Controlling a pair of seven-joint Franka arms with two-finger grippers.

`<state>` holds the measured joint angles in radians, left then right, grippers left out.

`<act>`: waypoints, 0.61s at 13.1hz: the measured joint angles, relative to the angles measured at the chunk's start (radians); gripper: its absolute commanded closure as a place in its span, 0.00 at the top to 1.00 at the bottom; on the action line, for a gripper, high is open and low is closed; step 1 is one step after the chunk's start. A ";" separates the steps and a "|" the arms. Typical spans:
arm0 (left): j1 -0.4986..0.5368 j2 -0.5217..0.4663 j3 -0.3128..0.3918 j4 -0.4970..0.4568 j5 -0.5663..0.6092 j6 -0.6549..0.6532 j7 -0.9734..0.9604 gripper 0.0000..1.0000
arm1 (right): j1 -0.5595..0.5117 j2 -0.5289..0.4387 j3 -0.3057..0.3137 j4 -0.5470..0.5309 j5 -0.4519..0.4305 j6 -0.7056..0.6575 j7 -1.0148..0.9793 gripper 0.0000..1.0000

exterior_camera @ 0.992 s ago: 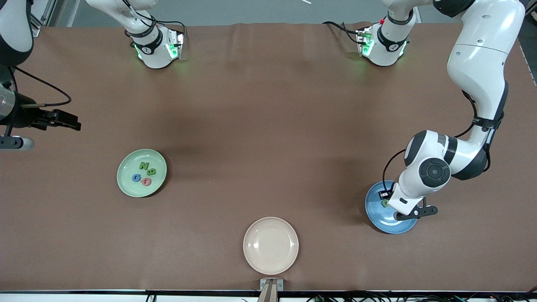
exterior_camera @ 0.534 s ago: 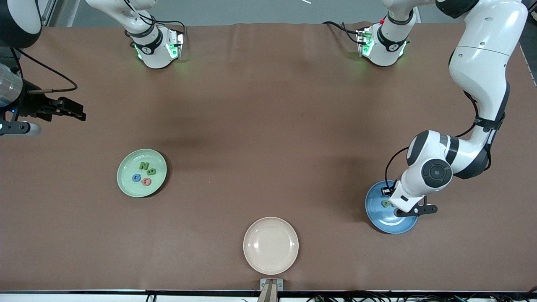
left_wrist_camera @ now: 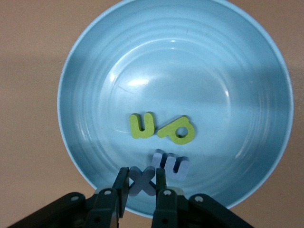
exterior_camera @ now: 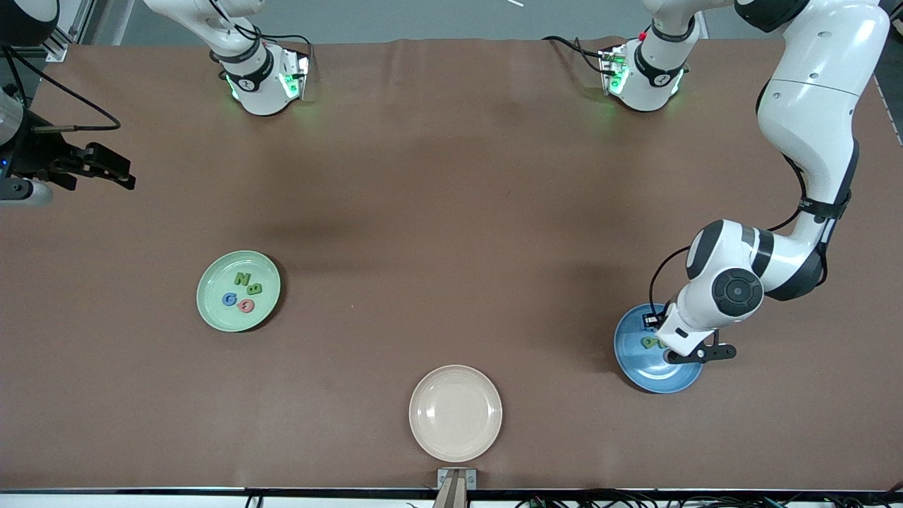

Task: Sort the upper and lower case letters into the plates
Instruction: 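Lower the blue x into the blue plate with the left gripper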

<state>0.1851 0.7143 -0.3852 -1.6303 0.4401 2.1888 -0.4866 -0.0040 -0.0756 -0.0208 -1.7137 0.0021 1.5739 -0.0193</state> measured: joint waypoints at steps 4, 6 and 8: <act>0.000 0.000 0.000 0.000 0.000 0.002 0.000 0.15 | 0.000 -0.001 -0.002 -0.006 0.000 0.008 0.000 1.00; 0.001 0.000 0.000 0.000 0.000 0.003 0.000 0.15 | 0.000 -0.001 -0.002 -0.007 0.002 0.015 0.000 1.00; 0.002 0.000 0.000 0.000 0.000 0.004 0.000 0.15 | -0.001 -0.001 -0.003 -0.007 0.014 0.021 0.000 1.00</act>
<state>0.1871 0.7145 -0.3852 -1.6303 0.4400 2.1930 -0.4866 -0.0046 -0.0764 -0.0236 -1.7209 0.0162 1.5950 -0.0191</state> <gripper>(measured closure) 0.736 0.000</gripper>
